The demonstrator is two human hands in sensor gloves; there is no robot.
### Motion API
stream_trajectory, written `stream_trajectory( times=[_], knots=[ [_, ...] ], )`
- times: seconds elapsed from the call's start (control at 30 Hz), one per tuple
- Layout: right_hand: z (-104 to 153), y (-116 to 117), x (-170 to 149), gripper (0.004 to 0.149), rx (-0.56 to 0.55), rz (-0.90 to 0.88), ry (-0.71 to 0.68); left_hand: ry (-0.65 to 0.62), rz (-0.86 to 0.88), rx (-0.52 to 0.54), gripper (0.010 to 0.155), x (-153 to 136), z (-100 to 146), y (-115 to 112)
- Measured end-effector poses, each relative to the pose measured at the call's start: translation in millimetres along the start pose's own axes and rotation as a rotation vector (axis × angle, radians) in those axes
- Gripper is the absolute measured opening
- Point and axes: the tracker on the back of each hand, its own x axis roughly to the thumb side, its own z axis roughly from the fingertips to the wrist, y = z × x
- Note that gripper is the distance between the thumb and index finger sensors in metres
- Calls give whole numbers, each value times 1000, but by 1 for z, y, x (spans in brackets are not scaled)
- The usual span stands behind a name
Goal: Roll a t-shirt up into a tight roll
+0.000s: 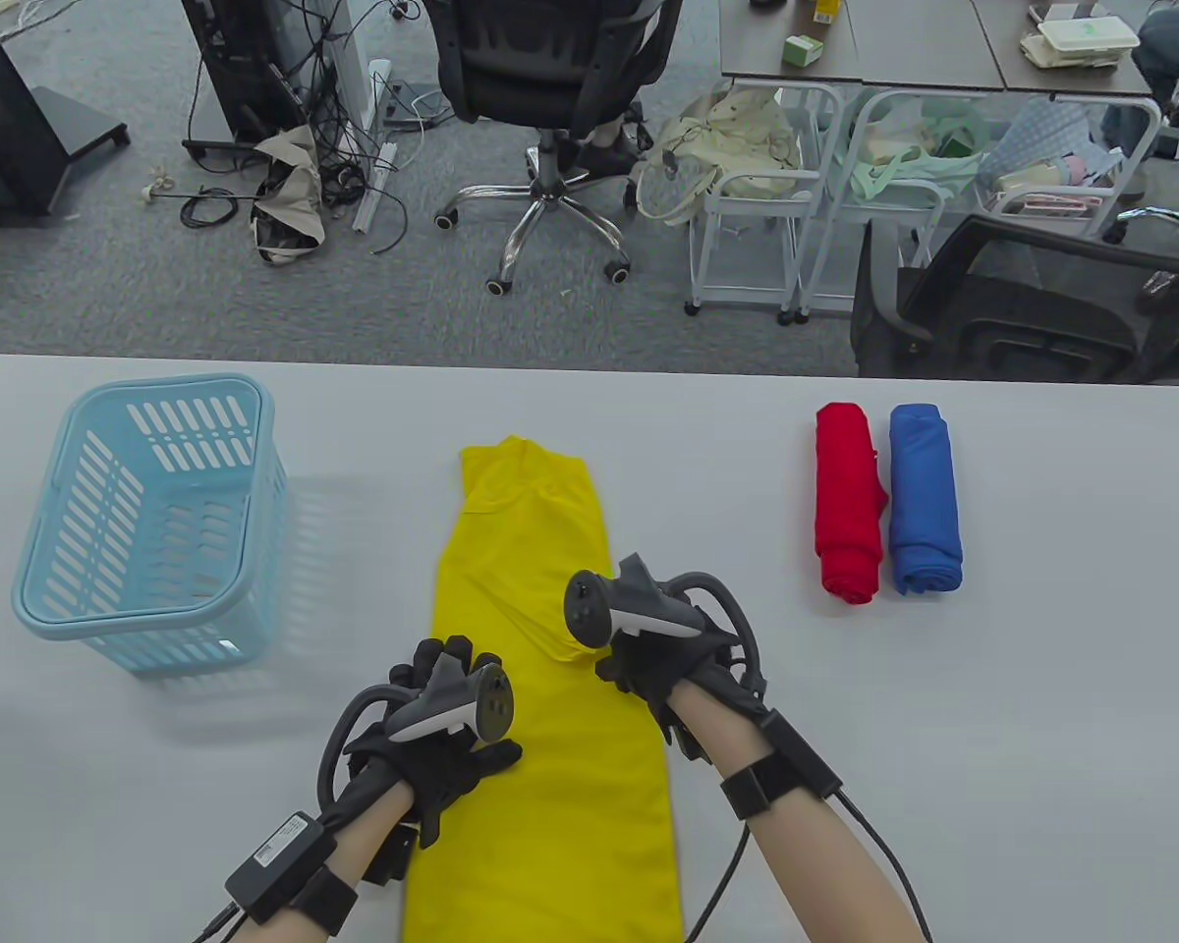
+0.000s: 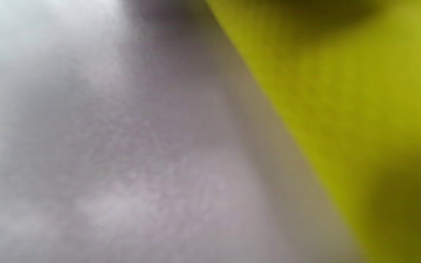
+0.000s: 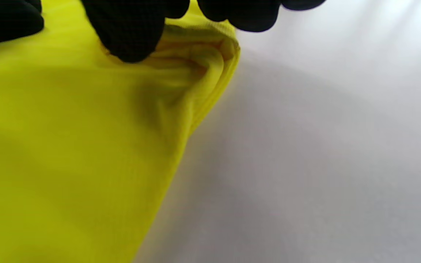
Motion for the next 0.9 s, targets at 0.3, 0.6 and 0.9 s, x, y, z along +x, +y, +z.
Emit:
stream_trajectory(
  times=[0.3,0.6,0.9],
  knots=[
    [-9,-7,-43,38,-101,-217,257,-11,6,-2,87,0,-1,-1],
    [18,25,-101,38,-58,-131,670,-28,6,-2,85,2,-2,0],
    [33,-18,-36,50,-278,-204,95,-32,12,-6,85,1,-2,1]
  ],
)
